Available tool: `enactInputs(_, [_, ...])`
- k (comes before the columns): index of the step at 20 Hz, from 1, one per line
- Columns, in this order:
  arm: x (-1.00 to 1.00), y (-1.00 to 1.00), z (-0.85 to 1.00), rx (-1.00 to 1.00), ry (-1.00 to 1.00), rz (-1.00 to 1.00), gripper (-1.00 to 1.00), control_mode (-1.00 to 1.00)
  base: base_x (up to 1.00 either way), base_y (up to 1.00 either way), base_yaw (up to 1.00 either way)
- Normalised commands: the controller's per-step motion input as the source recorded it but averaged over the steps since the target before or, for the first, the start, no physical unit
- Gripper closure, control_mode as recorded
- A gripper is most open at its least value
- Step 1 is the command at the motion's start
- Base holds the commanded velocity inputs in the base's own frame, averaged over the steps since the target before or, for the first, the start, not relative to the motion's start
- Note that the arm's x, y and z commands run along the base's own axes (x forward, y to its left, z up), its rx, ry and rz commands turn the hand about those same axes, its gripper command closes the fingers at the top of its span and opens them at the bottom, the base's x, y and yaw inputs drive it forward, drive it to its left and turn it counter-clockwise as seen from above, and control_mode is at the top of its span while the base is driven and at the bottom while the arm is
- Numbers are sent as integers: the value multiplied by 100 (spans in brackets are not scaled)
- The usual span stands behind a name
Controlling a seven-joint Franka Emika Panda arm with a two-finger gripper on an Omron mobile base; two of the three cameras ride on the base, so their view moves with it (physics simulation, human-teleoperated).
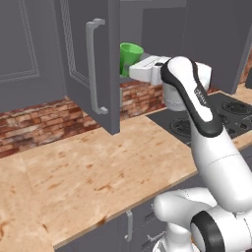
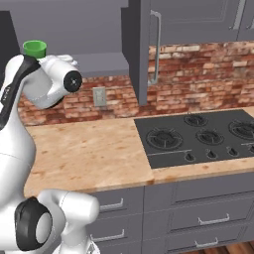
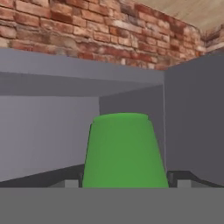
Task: Move the cup from next to the sink to the open cabinet. Then, move the bowl with the corn to the fridge to clear the area for faucet cleaning.
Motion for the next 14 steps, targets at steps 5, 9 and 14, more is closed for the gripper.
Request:
enactInputs(5, [5, -1, 18, 1, 13, -3, 100, -100, 0, 0, 0])
enactInputs(9, [0, 0, -17, -6, 3, 0, 100, -100, 0, 0, 0])
enactInputs(14, [2, 2, 0, -3, 2, -1, 100, -100, 0, 0, 0])
